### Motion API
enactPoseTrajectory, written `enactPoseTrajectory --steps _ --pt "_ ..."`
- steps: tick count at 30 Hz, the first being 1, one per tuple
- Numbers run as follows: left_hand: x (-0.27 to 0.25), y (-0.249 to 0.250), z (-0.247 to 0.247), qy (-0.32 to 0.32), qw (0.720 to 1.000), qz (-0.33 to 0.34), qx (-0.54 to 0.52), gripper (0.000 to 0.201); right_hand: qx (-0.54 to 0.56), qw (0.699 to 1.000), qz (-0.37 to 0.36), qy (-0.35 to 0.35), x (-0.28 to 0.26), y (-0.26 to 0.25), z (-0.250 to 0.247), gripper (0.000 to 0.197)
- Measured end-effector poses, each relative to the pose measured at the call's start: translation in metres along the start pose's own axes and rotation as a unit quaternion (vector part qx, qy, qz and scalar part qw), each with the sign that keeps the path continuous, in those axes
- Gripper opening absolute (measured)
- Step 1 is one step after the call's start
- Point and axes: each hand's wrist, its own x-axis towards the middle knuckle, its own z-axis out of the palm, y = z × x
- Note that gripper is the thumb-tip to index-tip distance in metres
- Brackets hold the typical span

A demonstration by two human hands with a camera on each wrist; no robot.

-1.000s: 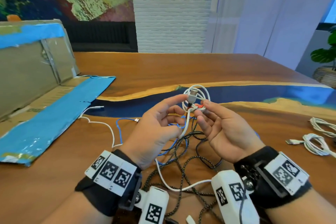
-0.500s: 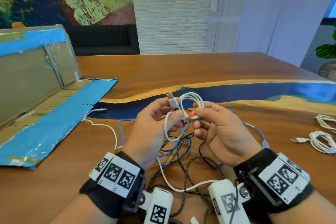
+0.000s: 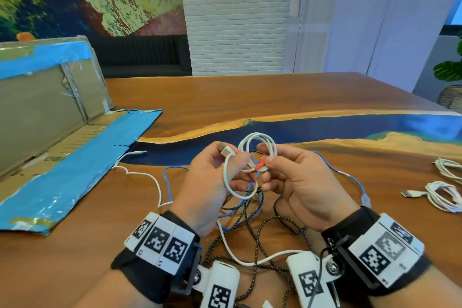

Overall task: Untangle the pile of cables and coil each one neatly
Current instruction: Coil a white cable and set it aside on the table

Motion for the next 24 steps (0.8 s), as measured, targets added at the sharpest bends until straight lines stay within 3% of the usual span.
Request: enactPoseTrajectory --steps 8,12,15,19,24 --pt "0.001 -0.002 -0.003 0.04 0.996 -0.033 0.067 0.009 -0.197 0.975 -0.024 -0.1 -0.01 0.002 0.005 0.023" --pt "-0.001 0.001 0.002 0.051 0.994 -0.008 0.099 0.03 -0.22 0.959 -0.021 -0.179 -0.016 -0.001 0.01 0.029" --pt "0.001 0.0 0.003 0.083 0.99 0.024 0.11 0.034 -0.202 0.954 -0.005 -0.221 -0.018 -0.001 0.014 0.038" --pt "0.0 -0.003 0.007 0.08 0.987 0.031 0.133 0.019 -0.209 0.96 -0.001 -0.187 -0.018 0.007 0.018 0.057" --pt "-0.003 0.002 0.004 0.034 0.996 0.003 0.088 0.017 -0.155 0.979 -0.004 -0.134 -0.014 0.011 0.016 0.022"
